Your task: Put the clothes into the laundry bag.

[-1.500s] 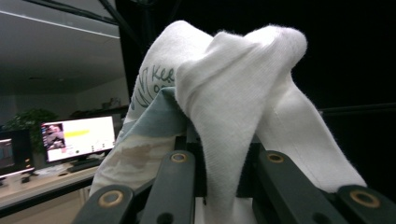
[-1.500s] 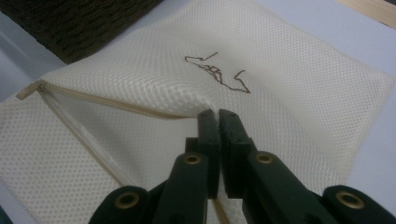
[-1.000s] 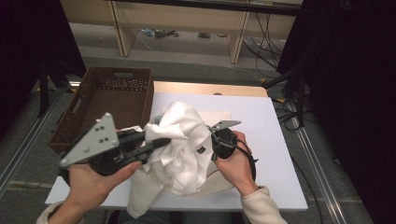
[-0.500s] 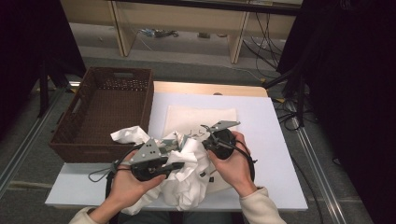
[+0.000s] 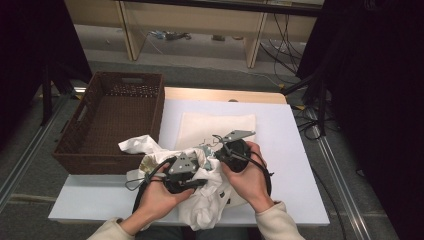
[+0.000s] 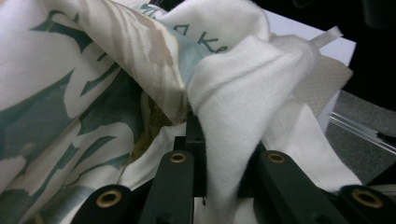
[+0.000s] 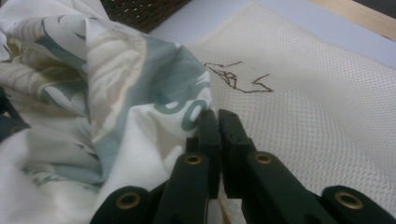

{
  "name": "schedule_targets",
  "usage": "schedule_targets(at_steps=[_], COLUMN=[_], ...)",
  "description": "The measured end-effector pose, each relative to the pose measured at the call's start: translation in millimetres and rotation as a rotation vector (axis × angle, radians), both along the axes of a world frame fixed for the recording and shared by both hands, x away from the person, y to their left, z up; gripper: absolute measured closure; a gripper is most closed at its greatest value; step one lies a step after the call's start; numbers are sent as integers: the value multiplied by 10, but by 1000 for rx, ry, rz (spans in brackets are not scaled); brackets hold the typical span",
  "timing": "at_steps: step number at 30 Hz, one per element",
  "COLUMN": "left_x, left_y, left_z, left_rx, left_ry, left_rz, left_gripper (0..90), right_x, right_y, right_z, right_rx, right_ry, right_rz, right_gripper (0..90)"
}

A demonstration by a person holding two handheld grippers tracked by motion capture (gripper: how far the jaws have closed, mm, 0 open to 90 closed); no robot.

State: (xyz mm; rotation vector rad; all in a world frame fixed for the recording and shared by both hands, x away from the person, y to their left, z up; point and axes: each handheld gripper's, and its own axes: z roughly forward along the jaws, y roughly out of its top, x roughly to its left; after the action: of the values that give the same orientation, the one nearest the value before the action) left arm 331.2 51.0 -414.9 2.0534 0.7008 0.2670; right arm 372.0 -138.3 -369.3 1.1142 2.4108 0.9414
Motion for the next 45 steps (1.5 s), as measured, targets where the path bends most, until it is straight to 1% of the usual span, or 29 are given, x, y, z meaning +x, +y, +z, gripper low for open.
schedule_targets(at_steps=[1, 2, 3, 4, 5, 7, 8, 9, 11, 12, 13, 15, 16, 18, 20, 21, 22, 23, 24, 25, 27, 29, 30, 33, 35, 37, 41, 43, 45], left_x=[11, 52, 75, 100, 146, 207, 254, 281, 274, 249, 232, 213, 202, 144, 64, 25, 0, -37, -48, -54, -39, 0, 45, 202, 257, 321, 375, 400, 434], left_y=[-26, -37, -50, -72, -89, -117, -132, -134, -147, -155, -156, -145, -136, -103, -4, 56, 93, 172, 244, 304, 505, 677, 797, 1071, 1162, 1224, 1231, 1233, 1241], left_z=[-12, -27, -42, -70, -98, -154, -205, -235, -250, -235, -216, -195, -183, -130, -13, 52, 89, 169, 224, 262, 355, 388, 388, 339, 283, 188, 105, 92, 94], left_rx=[10, 44, 53, 52, 80, 119, 123, 130, 123, 138, 157, 140, 128, 73, 16, 12, -10, -29, -39, -40, -38, -32, -36, -36, -29, -3, 22, 25, 42], left_ry=[2, -5, -7, 8, -4, -14, -13, -10, -14, -28, -37, -23, -21, 4, -18, -28, -29, -34, -66, -81, -136, -163, -185, -241, -231, -190, -146, -127, -120], left_rz=[18, 10, 15, 21, 25, 50, 59, 69, 54, 50, 41, 30, 18, -15, -22, -19, -14, 4, 21, 29, 64, 120, 175, 291, 354, 386, 392, 401, 385], left_gripper=[799, 799, 799, 798, 798, 797, 795, 794, 791, 789, 783, 730, 675, 511, 413, 382, 361, 348, 342, 337, 335, 329, 324, 291, 265, 236, 236, 293, 363], right_x=[4, 4, -2, 4, -5, -40, -37, -59, -55, -51, -49, -25, -29, -21, 2, -3, 10, 9, 10, 8, -1, 3, 4, 14, 20, 22, 27, 24, 6], right_y=[-2, -2, 3, 2, 11, 38, 39, 56, 64, 61, 55, 34, 24, 4, -18, -20, -27, -24, -24, -23, -16, -21, -20, -13, -20, -20, -21, -21, -9], right_z=[-2, -3, -2, -10, -13, -4, 5, 16, 9, -3, -9, -7, 1, 2, -5, -6, -7, -13, -14, -12, -7, -6, -8, -18, -20, -20, -21, -21, -13], right_rx=[0, 1, 4, -4, 0, 13, 5, 18, -2, -12, -7, -4, 6, 5, 3, 3, 2, 9, 8, 8, 11, 4, 3, 5, 4, 2, -4, -3, 5], right_ry=[-5, -6, 1, -11, -16, 8, -8, 6, 4, -4, 7, -3, 8, 0, -8, -2, 2, 13, 13, 13, 12, 6, 6, 3, 8, 9, 5, 4, 15], right_rz=[5, 7, 5, 14, 14, 1, 20, 3, 24, 28, 23, 24, 10, 10, 17, -3, 2, -9, -9, -8, -14, -4, -4, 6, 7, 5, 12, 13, -7], right_gripper=[897, 897, 897, 898, 897, 900, 900, 900, 900, 900, 900, 900, 900, 900, 900, 900, 900, 900, 900, 900, 900, 900, 900, 900, 900, 900, 900, 900, 900])
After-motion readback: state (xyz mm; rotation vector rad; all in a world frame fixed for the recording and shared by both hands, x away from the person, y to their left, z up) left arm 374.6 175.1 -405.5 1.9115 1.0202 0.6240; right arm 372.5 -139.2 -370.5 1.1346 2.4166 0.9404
